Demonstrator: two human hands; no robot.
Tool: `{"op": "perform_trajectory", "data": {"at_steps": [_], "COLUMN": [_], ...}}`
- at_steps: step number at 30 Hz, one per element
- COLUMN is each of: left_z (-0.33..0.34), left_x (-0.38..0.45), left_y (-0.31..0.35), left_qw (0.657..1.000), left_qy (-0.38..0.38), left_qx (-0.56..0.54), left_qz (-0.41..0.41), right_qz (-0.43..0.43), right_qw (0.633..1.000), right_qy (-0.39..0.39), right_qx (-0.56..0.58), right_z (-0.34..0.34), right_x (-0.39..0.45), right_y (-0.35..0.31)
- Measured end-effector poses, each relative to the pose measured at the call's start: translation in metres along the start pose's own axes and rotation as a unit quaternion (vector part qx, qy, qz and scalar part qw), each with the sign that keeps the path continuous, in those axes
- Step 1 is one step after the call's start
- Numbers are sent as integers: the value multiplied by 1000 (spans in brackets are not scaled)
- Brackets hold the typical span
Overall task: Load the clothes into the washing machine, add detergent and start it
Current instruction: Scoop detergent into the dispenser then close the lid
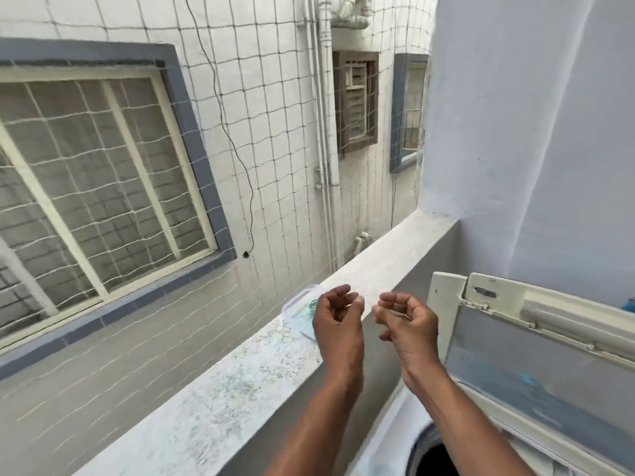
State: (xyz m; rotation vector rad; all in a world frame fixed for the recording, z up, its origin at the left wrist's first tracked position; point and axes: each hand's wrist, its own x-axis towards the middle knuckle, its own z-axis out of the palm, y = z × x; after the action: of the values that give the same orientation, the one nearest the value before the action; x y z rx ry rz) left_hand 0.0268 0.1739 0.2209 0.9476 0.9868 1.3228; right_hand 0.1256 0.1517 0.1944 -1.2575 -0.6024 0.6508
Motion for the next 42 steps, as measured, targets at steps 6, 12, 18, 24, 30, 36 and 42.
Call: {"op": "perform_trajectory", "data": {"at_steps": [6, 12, 18, 24, 30, 36, 42], "left_z": [-54, -86, -89, -93, -98, -99, -98], "left_x": [34, 55, 62, 70, 70, 70, 71], "left_y": [13, 0, -7, -22, -30, -34, -36], "left_qw": [990, 933, 905, 916, 917, 915, 915], "left_qy": [104, 107, 10, 17, 36, 37, 39], "left_qx": [71, 334, 420, 394, 383, 386, 386], "left_qz": [69, 80, 66, 77, 101, 109, 112], "right_qz": [-2, -81, -106, -133, -304, -409, -335], "right_qw": [996, 911, 851, 842, 774, 628, 650], "right_qy": [-47, -81, -115, -74, -117, -216, -258], "right_qx": [-79, -396, -501, -518, -542, -626, -631], "right_z": [56, 82, 89, 85, 76, 79, 82], "right_x": [9, 18, 27, 31, 51, 65, 63], "right_y": [15, 25, 23, 14, 7, 7, 11]}}
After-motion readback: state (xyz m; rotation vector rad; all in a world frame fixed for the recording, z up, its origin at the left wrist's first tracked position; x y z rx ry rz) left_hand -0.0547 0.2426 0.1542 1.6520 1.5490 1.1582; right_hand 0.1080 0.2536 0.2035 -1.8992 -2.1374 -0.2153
